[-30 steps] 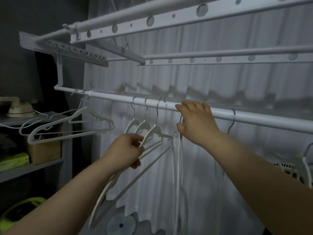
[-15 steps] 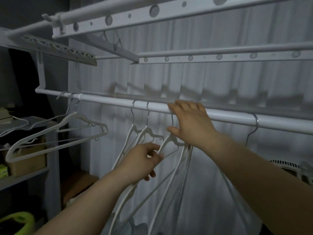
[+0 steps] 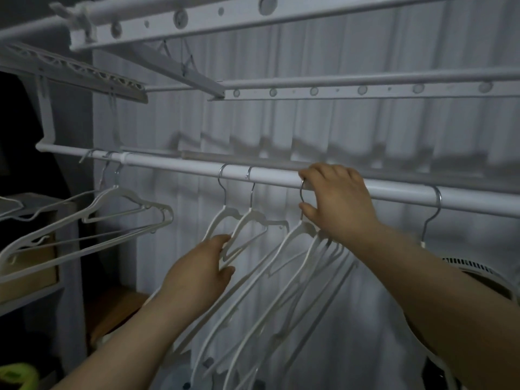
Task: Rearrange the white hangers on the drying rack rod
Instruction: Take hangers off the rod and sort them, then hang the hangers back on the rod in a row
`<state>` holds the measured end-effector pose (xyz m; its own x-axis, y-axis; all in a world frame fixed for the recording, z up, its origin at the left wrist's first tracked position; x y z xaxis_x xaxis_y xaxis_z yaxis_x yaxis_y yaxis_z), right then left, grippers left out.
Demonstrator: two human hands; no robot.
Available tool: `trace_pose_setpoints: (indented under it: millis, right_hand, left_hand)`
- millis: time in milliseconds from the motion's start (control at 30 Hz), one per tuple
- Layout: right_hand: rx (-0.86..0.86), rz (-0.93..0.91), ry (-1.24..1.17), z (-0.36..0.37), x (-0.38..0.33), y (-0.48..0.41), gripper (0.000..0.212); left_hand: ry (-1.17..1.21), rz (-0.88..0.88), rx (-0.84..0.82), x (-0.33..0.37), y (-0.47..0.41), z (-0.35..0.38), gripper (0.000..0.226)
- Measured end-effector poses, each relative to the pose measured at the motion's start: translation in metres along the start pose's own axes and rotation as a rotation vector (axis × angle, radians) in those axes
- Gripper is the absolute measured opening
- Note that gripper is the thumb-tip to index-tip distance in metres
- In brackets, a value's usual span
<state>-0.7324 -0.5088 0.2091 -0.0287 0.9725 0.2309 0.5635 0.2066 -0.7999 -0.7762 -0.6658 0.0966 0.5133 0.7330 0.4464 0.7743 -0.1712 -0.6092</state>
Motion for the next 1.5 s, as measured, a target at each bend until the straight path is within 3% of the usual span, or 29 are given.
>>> trace_pose_setpoints:
  millis: [233,567,833,1033,1100,1200,1500]
  right_hand:
    - [0.008,0.006,-0.028,-0.002,0.002,-0.002,0.043]
    - [0.014,-0.027,-0.027,0.001,-0.002,-0.003,0.045]
    - [0.023,-0.057,-0.050,0.002,-0.003,-0.002,0.046]
    - [0.303,-0.113,-0.284,-0.035,-0.024,0.011,0.029]
    - [0.233,-0.171,-0.343,-0.030,-0.040,0.017,0.023]
    - [-0.029,-0.233,-0.389,-0.004,-0.065,0.029,0.020]
    - [-0.398,-0.262,-0.439,0.033,-0.115,0.063,0.025]
  left_hand:
    - [0.060,-0.160,-0.158,-0.031,-0.002,0.018,0.023]
    - [0.098,-0.136,-0.138,-0.022,-0.033,0.012,0.017]
    - [0.074,-0.157,-0.216,-0.017,-0.042,0.026,0.019]
    - [0.016,-0.219,-0.344,-0.039,-0.004,0.051,0.025]
    - [0.008,-0.236,-0.346,-0.045,0.011,0.047,0.025]
    - [-0.016,-0.270,-0.306,-0.053,0.037,0.032,0.024]
    - [-0.009,-0.286,-0.225,-0.064,0.112,-0.031,0.027]
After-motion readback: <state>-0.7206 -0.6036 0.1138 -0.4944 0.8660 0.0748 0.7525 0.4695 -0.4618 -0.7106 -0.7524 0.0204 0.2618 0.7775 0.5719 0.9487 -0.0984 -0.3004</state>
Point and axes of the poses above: each hand's wrist, its own y-axis away from the middle knuckle, its own z-axis out of the palm, x = y × z, the point moved 10 cm from there along -y, towards the middle knuckle, and after that the axes turned 7 degrees about x, right-handed, at the moved point
